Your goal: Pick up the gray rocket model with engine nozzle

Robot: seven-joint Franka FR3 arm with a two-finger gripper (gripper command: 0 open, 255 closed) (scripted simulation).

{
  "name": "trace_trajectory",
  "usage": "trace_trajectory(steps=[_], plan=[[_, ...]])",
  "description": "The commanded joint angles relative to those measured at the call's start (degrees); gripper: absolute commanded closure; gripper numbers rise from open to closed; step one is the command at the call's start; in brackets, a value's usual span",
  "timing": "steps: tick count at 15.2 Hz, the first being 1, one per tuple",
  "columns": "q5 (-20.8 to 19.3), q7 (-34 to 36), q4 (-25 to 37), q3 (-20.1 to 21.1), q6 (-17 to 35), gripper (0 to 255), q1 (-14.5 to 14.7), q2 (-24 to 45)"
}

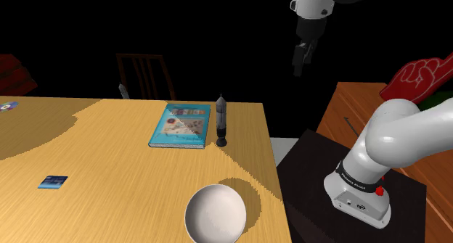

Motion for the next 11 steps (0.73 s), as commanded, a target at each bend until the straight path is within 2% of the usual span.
trace_trajectory(steps=[1, 6, 11], plan=[[0.0, 0.0, 0.0, 0.0, 0.0, 0, 0.0, 0.0], [2.7, 2.7, -15.0, 0.9, 18.7, 0, 1.7, -7.3], [5.3, 5.6, -27.5, 3.0, 40.2, 0, 3.7, -9.4]])
